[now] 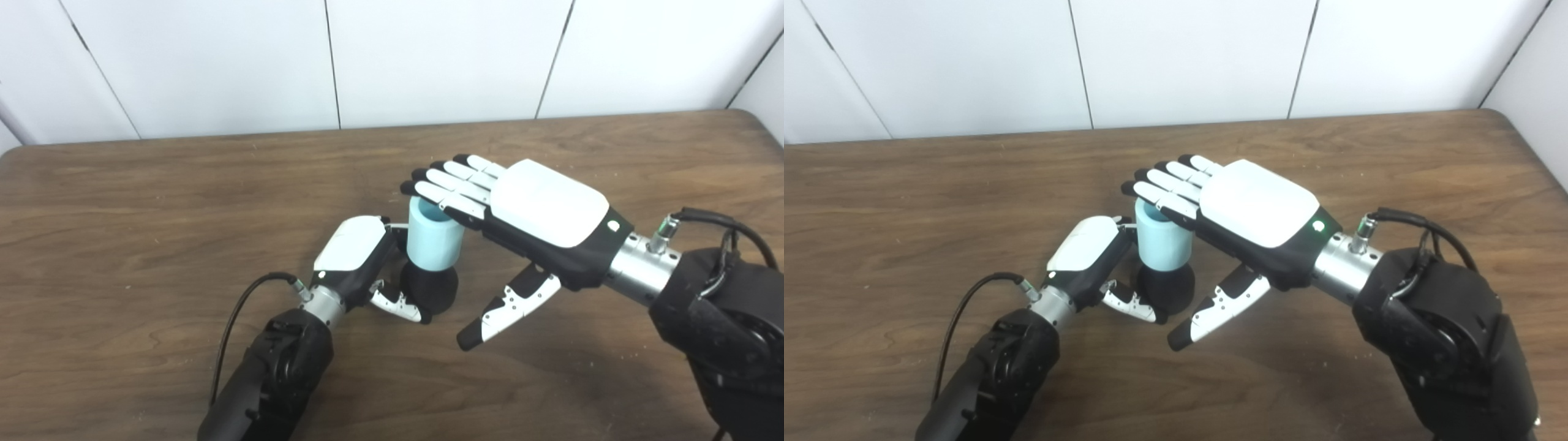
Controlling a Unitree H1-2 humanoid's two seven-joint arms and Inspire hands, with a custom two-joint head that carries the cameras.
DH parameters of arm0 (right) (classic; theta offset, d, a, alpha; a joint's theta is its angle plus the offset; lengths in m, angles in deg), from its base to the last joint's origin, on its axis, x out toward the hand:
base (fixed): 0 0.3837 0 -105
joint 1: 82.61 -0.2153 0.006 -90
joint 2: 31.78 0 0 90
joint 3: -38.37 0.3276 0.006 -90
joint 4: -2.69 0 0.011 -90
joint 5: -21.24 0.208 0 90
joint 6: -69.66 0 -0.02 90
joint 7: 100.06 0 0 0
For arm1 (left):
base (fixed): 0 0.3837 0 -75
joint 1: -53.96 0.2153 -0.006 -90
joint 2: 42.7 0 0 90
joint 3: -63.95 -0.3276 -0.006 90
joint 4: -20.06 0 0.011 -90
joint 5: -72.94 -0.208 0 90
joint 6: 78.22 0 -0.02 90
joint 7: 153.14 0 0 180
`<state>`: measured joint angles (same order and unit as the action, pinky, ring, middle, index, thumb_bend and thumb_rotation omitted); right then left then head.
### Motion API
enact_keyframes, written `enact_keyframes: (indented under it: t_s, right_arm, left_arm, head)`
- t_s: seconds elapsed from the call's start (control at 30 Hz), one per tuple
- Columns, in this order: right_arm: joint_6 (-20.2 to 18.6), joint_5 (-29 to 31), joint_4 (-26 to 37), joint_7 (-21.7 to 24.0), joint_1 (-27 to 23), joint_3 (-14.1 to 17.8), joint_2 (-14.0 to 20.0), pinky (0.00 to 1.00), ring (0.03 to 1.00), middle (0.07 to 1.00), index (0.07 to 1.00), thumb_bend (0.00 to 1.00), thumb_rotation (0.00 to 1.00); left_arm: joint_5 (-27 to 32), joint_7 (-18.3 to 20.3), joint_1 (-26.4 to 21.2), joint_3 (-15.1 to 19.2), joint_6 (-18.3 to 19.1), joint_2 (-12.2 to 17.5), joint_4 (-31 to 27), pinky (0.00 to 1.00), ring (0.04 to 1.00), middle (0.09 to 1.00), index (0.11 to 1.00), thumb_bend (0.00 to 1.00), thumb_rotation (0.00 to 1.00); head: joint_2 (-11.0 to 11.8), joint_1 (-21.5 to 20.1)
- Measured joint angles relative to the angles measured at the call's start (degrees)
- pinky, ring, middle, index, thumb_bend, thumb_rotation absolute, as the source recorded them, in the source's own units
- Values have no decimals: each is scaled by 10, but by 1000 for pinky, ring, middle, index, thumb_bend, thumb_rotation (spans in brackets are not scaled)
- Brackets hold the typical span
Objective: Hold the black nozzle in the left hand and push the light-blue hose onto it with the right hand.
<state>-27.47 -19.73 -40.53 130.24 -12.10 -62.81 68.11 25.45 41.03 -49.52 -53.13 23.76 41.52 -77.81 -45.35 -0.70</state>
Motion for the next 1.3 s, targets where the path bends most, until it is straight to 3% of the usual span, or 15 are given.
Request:
enact_keyframes:
  t_s: [0.43, 1.3]
  right_arm:
    - [33, -6, -38, -12, 19, -10, 0, 1000, 1000, 1000, 1000, 688, 870]
    - [7, -11, -14, -16, 51, -12, 16, 1000, 1000, 1000, 998, 700, 901]
  left_arm:
    - [1, 0, 0, 0, 0, 0, 1, 903, 688, 540, 452, 516, 0]
    - [1, 0, -3, -3, 0, 0, 2, 905, 689, 541, 450, 516, 0]
  head:
    - [0, -2]
    - [-4, -4]
